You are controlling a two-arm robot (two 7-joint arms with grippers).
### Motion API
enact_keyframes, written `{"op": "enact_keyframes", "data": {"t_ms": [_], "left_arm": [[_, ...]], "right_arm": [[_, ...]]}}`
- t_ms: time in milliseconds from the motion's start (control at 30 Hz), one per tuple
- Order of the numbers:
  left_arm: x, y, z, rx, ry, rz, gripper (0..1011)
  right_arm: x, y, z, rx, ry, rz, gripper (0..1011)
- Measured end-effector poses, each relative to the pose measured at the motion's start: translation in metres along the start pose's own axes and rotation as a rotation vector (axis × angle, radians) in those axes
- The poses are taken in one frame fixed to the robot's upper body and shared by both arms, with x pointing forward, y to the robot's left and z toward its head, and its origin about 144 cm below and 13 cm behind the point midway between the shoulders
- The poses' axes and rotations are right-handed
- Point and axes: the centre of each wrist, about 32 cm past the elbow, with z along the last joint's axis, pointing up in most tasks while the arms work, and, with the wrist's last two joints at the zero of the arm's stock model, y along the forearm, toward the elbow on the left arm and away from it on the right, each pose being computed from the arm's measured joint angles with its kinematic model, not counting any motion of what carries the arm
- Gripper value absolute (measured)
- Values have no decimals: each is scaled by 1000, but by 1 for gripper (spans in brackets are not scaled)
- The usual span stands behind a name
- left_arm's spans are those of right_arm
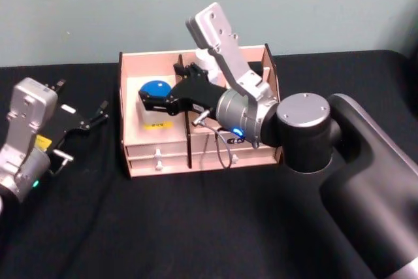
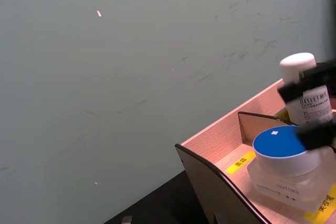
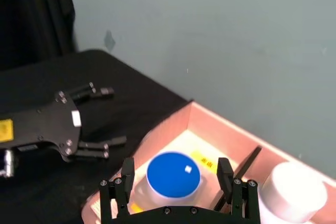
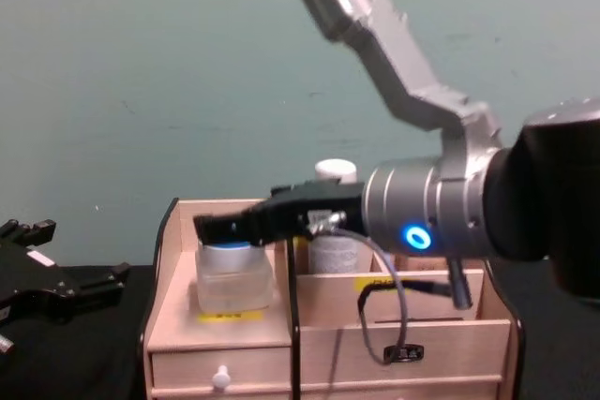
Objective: Pick up the facial cleanser and watermelon frost from the table and place them into the tiered storage box.
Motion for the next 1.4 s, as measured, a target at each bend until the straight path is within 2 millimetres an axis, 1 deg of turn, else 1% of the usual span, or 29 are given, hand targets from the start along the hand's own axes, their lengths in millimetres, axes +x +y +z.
{"op": "enact_keyframes", "data": {"t_ms": [100,200,233,333,433,667,767,1000,1067,1133,1233,1400], "left_arm": [[0,0,0,0,0,0,1010],[0,0,0,0,0,0,1010],[0,0,0,0,0,0,1010],[0,0,0,0,0,0,1009],[0,0,0,0,0,0,1009],[0,0,0,0,0,0,1010],[0,0,0,0,0,0,1010],[0,0,0,0,0,0,1010],[0,0,0,0,0,0,1010],[0,0,0,0,0,0,1010],[0,0,0,0,0,0,1010],[0,0,0,0,0,0,1009]], "right_arm": [[0,-6,3,30,-11,0,1003],[1,-17,10,83,-23,-4,1002],[1,-17,10,83,-23,-4,1002],[2,-32,17,137,-31,-20,1002],[5,-41,21,165,-41,-40,1002],[19,-71,24,214,-78,-157,1002],[31,-85,19,228,-85,-248,1003],[49,-100,5,229,-93,-391,1002],[59,-105,-4,217,-83,-455,1002],[60,-106,-7,212,-81,-467,1002],[70,-108,-17,191,-63,-523,1003],[77,-108,-28,161,-46,-561,1002]]}}
